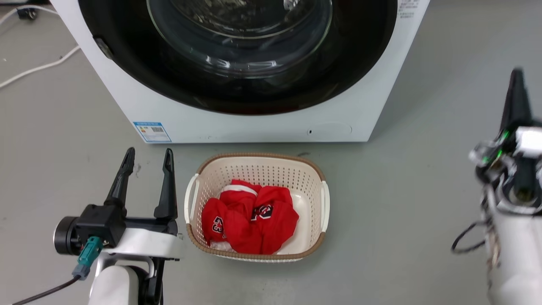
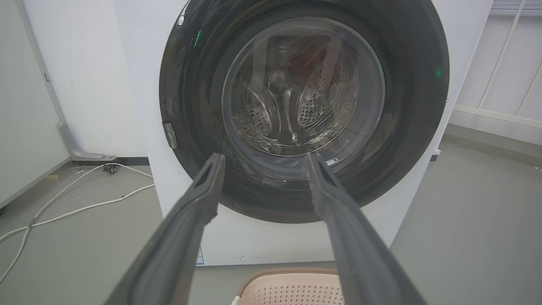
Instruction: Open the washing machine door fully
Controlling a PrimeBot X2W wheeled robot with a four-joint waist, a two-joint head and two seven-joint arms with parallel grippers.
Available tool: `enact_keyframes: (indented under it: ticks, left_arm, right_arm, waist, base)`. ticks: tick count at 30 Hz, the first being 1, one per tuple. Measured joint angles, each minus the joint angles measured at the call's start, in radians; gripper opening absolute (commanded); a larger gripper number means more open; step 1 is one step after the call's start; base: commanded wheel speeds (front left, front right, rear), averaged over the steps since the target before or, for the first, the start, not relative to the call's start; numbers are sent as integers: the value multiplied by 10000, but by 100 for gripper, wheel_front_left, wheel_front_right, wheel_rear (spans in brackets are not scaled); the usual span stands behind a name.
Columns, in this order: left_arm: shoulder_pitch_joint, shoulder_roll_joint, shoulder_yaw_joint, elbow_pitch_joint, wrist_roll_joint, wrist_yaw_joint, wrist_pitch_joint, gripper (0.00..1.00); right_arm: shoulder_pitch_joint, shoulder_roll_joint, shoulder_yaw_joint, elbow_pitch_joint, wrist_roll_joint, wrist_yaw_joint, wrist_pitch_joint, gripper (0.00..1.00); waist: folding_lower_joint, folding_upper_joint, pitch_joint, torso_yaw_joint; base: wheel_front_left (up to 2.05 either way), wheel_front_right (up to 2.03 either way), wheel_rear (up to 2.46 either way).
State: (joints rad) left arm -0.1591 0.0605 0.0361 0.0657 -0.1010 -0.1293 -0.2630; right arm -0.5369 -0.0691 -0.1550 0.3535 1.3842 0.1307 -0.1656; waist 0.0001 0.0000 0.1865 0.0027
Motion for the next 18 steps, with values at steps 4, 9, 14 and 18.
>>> enact_keyframes:
  ticks: [4,9,14,18]
  left_arm:
    - [-257,17,-4,-67,-10,0,0,100]
    - [-486,65,-29,-127,-29,-2,0,100]
    - [-616,128,-63,-159,-90,-2,0,100]
    - [-797,205,-84,-234,-119,-2,0,100]
  right_arm:
    - [-1639,-512,-98,945,82,0,842,0]
    - [-3648,-978,121,2426,-161,-2,1994,0]
    - [-5192,-1120,533,3687,-612,-2,3043,0]
    - [-6609,-1083,1011,4740,-1162,0,4031,0]
  waist:
    - [0,0,399,-26]
    - [0,0,812,-39]
    - [0,0,1040,-30]
    - [0,0,1247,-6]
  base:
    - [0,0,0]
    - [0,0,0]
    - [0,0,0]
    - [0,0,0]
